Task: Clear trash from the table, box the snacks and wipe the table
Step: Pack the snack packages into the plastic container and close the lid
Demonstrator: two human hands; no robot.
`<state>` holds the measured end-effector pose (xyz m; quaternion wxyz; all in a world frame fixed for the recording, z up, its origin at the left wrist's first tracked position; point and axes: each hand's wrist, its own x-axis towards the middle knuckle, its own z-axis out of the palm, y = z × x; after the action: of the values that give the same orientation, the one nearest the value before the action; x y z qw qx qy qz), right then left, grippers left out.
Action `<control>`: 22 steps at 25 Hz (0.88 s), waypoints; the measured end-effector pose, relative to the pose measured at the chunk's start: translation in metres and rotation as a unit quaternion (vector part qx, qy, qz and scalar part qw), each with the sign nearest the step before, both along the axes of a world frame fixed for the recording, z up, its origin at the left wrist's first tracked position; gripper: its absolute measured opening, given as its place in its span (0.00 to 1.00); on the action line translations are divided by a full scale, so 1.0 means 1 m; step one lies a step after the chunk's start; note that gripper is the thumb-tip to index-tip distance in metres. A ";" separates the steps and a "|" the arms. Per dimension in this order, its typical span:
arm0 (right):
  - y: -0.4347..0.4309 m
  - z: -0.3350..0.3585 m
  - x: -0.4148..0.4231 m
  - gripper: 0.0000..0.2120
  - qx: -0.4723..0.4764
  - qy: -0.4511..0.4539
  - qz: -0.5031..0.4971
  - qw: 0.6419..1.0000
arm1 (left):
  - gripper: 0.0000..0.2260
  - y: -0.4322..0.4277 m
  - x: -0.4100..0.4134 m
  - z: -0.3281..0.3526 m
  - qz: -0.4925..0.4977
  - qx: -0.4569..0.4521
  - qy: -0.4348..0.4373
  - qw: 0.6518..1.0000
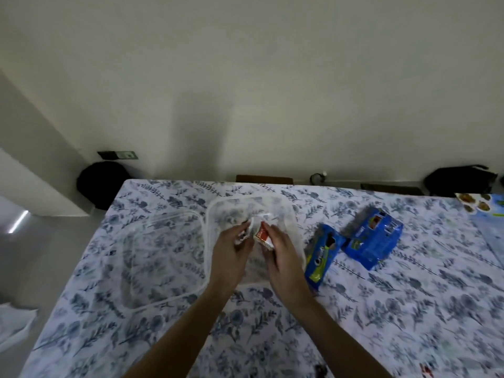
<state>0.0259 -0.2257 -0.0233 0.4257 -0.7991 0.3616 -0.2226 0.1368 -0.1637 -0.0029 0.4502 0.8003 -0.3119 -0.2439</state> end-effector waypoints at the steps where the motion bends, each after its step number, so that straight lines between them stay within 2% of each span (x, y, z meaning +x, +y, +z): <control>1: 0.000 -0.008 0.004 0.24 -0.012 0.045 0.001 0.999 | 0.17 -0.004 0.005 -0.010 -0.034 0.018 -0.047 0.998; 4: -0.004 -0.028 0.010 0.27 -0.062 0.204 0.022 0.977 | 0.20 -0.014 0.013 -0.043 -0.101 0.086 -0.120 0.984; 7: -0.013 -0.039 0.015 0.29 -0.065 0.340 0.051 0.937 | 0.22 -0.017 0.016 -0.071 -0.155 0.144 -0.158 0.964; 9: -0.019 -0.042 0.017 0.31 -0.037 0.392 0.110 0.913 | 0.23 -0.016 0.015 -0.076 -0.188 0.167 -0.164 0.954; 12: -0.028 -0.040 0.019 0.35 0.020 0.413 0.166 0.895 | 0.23 -0.017 0.013 -0.069 -0.200 0.207 -0.164 0.944; 14: -0.029 -0.030 0.016 0.36 0.011 0.395 0.180 0.901 | 0.24 -0.017 0.013 -0.064 -0.209 0.227 -0.167 0.936; 15: -0.029 -0.021 0.010 0.36 0.009 0.352 0.175 0.919 | 0.25 -0.016 0.012 -0.059 -0.212 0.230 -0.166 0.935; 17: -0.031 0.002 -0.010 0.33 0.002 0.199 0.132 0.971 | 0.27 -0.013 0.009 -0.050 -0.191 0.204 -0.190 0.941; 19: -0.045 0.019 -0.042 0.27 -0.025 0.081 0.069 0.994 | 0.23 -0.013 -0.002 -0.036 -0.132 0.117 -0.216 0.960; 20: -0.056 0.021 -0.062 0.24 -0.051 0.057 0.030 0.997 | 0.22 -0.016 -0.012 -0.027 -0.116 0.066 -0.224 0.966; 22: -0.083 0.009 -0.101 0.19 -0.111 0.066 -0.078 0.989 | 0.21 -0.033 -0.041 -0.014 -0.152 -0.030 -0.271 0.950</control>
<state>-0.0753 -0.3089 -0.0143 0.2908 -0.8237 0.4232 -0.2403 0.0961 -0.1965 -0.0168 0.3300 0.7657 -0.5471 -0.0742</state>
